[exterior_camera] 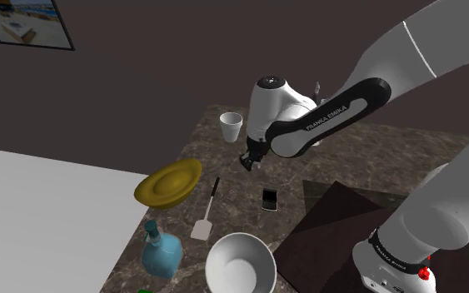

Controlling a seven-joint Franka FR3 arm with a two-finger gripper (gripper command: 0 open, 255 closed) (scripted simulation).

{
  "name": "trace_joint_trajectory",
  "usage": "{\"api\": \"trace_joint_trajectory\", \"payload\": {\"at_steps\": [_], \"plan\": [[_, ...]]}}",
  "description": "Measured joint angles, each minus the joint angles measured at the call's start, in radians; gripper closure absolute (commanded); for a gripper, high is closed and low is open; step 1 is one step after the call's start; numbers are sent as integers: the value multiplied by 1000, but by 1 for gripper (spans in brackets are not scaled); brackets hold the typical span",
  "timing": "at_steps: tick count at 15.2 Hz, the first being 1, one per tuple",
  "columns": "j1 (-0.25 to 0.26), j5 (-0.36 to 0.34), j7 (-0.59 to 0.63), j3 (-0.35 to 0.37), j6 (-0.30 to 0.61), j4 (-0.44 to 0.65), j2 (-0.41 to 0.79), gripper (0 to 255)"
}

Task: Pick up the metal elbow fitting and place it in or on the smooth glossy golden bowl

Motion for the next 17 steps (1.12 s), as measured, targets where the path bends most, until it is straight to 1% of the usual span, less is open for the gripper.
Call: {"api": "trace_joint_trajectory", "payload": {"at_steps": [3,5,8,12,16,17], "plan": [[5,23,-20,-3,-39,12,-30,255],[9,7,10,12,-54,55,3,255],[20,-45,84,39,-86,164,95,255],[53,-121,179,60,-136,324,231,255],[107,-187,261,65,-200,498,367,255],[126,-202,280,65,-225,556,408,255]]}}
